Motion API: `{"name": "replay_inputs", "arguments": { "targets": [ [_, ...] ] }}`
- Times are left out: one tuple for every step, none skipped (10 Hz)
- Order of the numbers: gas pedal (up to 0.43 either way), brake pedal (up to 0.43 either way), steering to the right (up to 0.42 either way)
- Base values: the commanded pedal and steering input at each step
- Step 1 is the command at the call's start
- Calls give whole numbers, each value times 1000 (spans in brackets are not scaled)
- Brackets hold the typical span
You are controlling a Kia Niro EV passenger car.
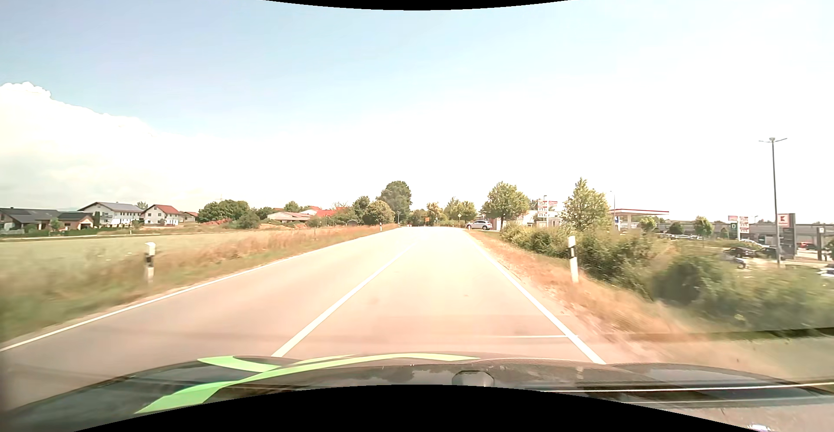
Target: Follow the waypoints while adhering to traffic rules and regulations
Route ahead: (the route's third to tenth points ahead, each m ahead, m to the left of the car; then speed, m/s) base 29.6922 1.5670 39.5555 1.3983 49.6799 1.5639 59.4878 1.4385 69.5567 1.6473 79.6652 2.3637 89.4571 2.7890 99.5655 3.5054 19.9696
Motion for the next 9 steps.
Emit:
{"name": "replay_inputs", "arguments": {
  "targets": [
    [110, 0, 4],
    [110, 0, 4],
    [110, 0, 4],
    [110, 0, 4],
    [110, 0, 4],
    [110, 0, 5],
    [110, 0, 4],
    [118, 0, 5],
    [118, 0, 4]
  ]
}}
